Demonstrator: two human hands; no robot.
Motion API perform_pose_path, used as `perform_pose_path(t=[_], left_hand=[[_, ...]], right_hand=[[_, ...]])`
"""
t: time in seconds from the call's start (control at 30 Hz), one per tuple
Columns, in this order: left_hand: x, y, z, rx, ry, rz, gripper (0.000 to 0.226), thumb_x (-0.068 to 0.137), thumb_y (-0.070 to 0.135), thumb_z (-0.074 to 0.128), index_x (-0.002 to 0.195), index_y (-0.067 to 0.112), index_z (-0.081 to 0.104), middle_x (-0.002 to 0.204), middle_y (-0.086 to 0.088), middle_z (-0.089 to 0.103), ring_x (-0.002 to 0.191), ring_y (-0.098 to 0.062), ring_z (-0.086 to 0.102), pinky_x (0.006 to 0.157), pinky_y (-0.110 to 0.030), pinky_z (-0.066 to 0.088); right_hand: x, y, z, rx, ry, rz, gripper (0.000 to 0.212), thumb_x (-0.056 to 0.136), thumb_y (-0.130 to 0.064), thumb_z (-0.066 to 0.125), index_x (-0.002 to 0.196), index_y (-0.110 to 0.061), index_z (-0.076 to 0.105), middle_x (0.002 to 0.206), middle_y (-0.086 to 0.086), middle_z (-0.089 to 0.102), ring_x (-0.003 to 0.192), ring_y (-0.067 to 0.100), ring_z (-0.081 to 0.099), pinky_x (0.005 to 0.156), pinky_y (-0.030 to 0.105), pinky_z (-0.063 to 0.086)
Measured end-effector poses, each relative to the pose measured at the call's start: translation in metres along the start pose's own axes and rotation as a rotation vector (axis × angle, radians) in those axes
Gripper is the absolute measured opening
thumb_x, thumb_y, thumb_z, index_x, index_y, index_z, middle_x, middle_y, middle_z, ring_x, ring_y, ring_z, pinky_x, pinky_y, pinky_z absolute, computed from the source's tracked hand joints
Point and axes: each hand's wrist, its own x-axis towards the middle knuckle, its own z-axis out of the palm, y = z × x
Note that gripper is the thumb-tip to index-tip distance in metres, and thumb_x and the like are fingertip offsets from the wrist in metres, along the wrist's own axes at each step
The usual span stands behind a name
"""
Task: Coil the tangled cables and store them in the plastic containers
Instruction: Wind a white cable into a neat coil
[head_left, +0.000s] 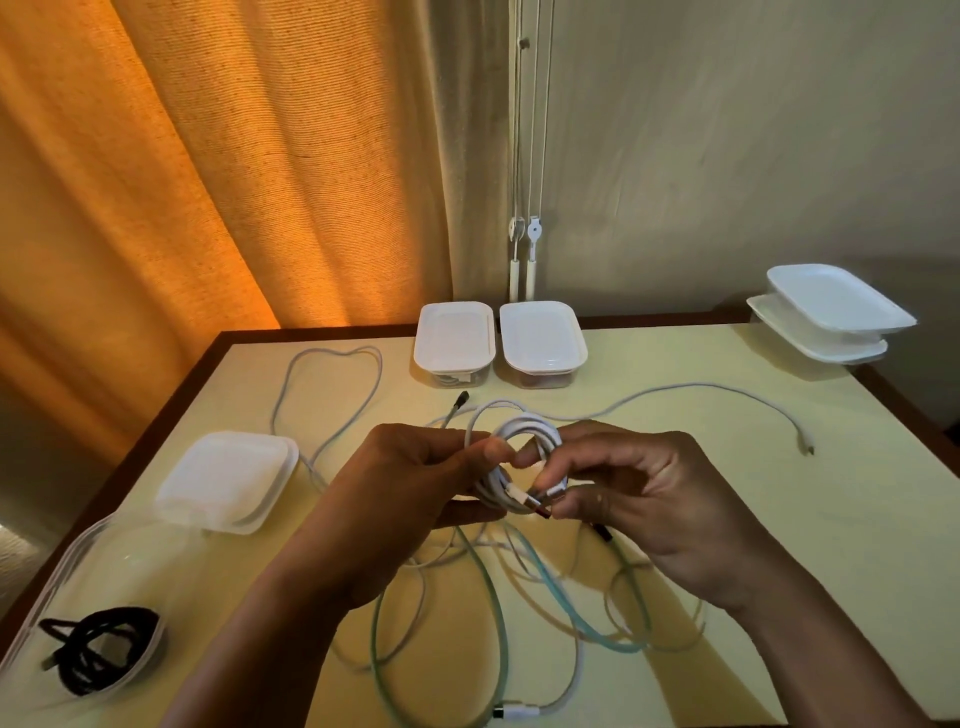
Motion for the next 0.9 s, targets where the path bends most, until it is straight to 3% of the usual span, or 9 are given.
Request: perform_pose_path(t=[0.1,0.17,0.3,0.4,0.53,0.6,0.7,0.8,0.9], left_hand=[[0.002,-0.001,-0.001,-0.024,0.035,0.016,0.036,0.077,0.029,0.067,0.093,-0.001,0.079,0.092,-0.022,0.077,0.089,-0.029,0.077,0.074,-0.025,0.062],[0.002,-0.003,-0.002,-0.047,0.051,0.013,0.036,0.077,0.029,0.068,0.092,-0.002,0.078,0.091,-0.021,0.077,0.089,-0.029,0.077,0.075,-0.026,0.062],[0.005,-0.008,0.002,-0.039,0.082,0.022,0.030,0.083,0.028,0.068,0.092,0.002,0.078,0.089,-0.018,0.077,0.088,-0.026,0.078,0.078,-0.028,0.062],[0.009,-0.013,0.007,0.002,0.140,0.031,0.021,0.095,0.020,0.066,0.090,0.003,0.078,0.089,-0.018,0.077,0.087,-0.025,0.078,0.079,-0.028,0.062],[0.011,-0.013,0.007,0.009,0.166,0.040,0.021,0.098,0.018,0.065,0.090,0.003,0.077,0.087,-0.014,0.077,0.086,-0.023,0.078,0.082,-0.032,0.063],[0.011,-0.014,0.005,0.017,0.182,0.048,0.021,0.099,0.017,0.064,0.090,0.002,0.077,0.086,-0.012,0.077,0.086,-0.023,0.078,0.083,-0.033,0.063],[0.011,-0.013,0.000,-0.046,0.216,0.057,0.023,0.099,0.016,0.061,0.093,-0.001,0.075,0.090,-0.016,0.077,0.089,-0.027,0.077,0.082,-0.035,0.063],[0.009,-0.011,-0.003,-0.088,0.237,0.087,0.021,0.099,0.014,0.061,0.098,-0.002,0.074,0.094,-0.018,0.077,0.092,-0.029,0.077,0.083,-0.034,0.063],[0.008,-0.011,-0.003,-0.081,0.258,0.128,0.017,0.099,0.013,0.062,0.100,0.003,0.075,0.095,-0.014,0.078,0.093,-0.027,0.077,0.086,-0.035,0.062]], right_hand=[[0.003,0.003,0.003,0.017,0.140,-0.072,0.016,0.079,-0.034,0.082,0.088,-0.022,0.079,0.128,0.001,0.066,0.123,0.021,0.061,0.095,0.026,0.051],[0.006,0.002,0.001,0.187,0.295,-0.083,0.023,0.077,-0.043,0.082,0.088,-0.023,0.079,0.125,0.003,0.069,0.124,0.023,0.061,0.098,0.030,0.052],[0.009,0.000,0.003,0.678,0.472,0.018,0.012,0.081,-0.023,0.069,0.081,-0.014,0.077,0.088,0.007,0.072,0.090,0.026,0.072,0.091,0.036,0.058],[0.010,-0.002,0.002,0.771,0.556,0.083,0.019,0.091,-0.016,0.058,0.080,-0.010,0.073,0.083,0.008,0.067,0.082,0.023,0.070,0.091,0.036,0.059],[0.008,-0.005,-0.005,0.733,0.629,0.042,0.020,0.091,-0.015,0.059,0.080,-0.012,0.075,0.083,0.007,0.069,0.083,0.024,0.070,0.090,0.035,0.059],[0.006,-0.002,-0.009,0.608,0.645,0.009,0.017,0.089,-0.013,0.062,0.080,-0.013,0.077,0.085,0.008,0.073,0.086,0.026,0.071,0.090,0.036,0.059],[0.000,-0.001,-0.013,0.002,0.583,-0.023,0.011,0.086,-0.017,0.069,0.094,-0.018,0.077,0.089,0.005,0.078,0.094,0.022,0.074,0.094,0.034,0.056],[-0.004,0.000,-0.017,-0.391,0.371,-0.020,0.032,0.090,-0.011,0.070,0.120,-0.024,0.072,0.091,-0.009,0.077,0.096,0.009,0.072,0.091,0.017,0.052],[-0.004,0.007,-0.012,-0.661,0.142,-0.091,0.032,0.094,-0.013,0.069,0.123,-0.026,0.073,0.097,-0.016,0.070,0.099,0.004,0.067,0.087,0.014,0.049]])
